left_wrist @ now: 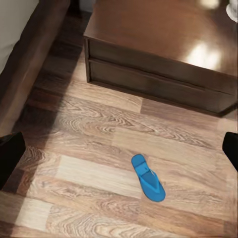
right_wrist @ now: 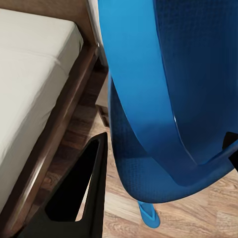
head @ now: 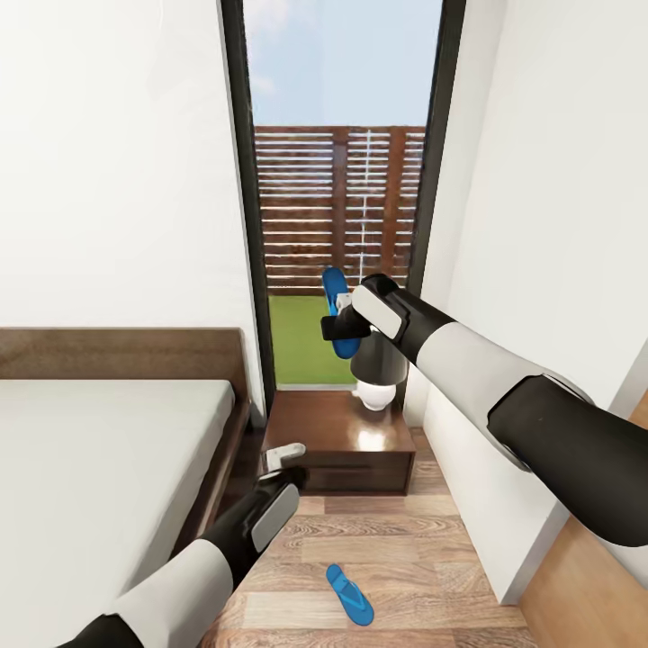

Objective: In the bedroom, move the book from the bed onto either nightstand, and place the two sandals side by side next to the bed.

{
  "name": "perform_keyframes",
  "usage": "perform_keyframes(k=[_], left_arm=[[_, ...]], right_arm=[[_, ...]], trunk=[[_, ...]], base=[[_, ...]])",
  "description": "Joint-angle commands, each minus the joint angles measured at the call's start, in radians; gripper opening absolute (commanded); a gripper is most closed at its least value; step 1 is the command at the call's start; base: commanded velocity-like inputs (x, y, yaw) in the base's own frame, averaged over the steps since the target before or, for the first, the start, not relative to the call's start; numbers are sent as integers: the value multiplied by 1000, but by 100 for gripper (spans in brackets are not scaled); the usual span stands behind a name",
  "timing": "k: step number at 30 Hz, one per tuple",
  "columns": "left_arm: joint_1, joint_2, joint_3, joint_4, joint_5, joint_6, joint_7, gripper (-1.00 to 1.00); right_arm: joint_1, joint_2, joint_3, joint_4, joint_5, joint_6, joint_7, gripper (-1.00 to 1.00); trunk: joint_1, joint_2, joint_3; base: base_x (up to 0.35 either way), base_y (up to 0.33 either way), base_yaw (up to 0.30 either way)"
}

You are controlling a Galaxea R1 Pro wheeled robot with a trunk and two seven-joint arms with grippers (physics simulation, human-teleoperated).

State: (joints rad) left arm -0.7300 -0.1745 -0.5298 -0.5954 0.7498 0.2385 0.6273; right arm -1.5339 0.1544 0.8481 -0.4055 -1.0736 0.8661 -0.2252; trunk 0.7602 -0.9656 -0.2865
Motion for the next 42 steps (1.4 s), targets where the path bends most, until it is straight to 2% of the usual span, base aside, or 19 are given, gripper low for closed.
perform_keyframes(k=[1,12,23,24,27,28,30,32,38,42], left_arm=[[-1,0,-2,3,-2,4,-29,100],[0,0,-2,91,-6,0,-159,100],[0,0,-2,108,-6,6,-206,100],[0,0,-2,110,-4,26,-243,100],[0,0,-2,111,-3,62,-267,100],[0,0,-2,111,-1,105,-284,100],[0,0,-2,111,3,126,-291,100],[0,0,-2,111,12,140,-294,100],[0,0,-2,112,67,165,-293,100],[0,0,-2,112,78,179,-289,100]], right_arm=[[-2,0,7,-1,-11,1,-6,-100],[-2,1,6,-1,-11,0,-6,-100],[-2,1,6,-1,-11,-1,-6,-100],[-2,0,6,-1,-11,-1,-6,-100],[-2,0,6,-1,-11,-1,-6,-100],[-2,0,6,-1,-11,-1,-6,-100],[-2,1,6,-1,-11,-1,-5,-100],[-2,1,6,-1,-11,-1,-5,-100],[-2,-1,6,-1,-11,-1,-5,-100],[-2,-1,6,-1,-11,-1,-5,-100]], trunk=[[4,-8,-5],[46,-85,-39],[88,-162,-74],[92,-169,-77],[104,-190,-86],[108,-197,-89],[115,-211,-95],[123,-225,-102],[146,-267,-121],[161,-295,-133]], base=[[0,0,0],[0,0,0],[0,0,0],[0,0,0],[0,0,0],[0,0,0],[0,0,0],[0,0,0],[0,0,0],[0,0,0]])
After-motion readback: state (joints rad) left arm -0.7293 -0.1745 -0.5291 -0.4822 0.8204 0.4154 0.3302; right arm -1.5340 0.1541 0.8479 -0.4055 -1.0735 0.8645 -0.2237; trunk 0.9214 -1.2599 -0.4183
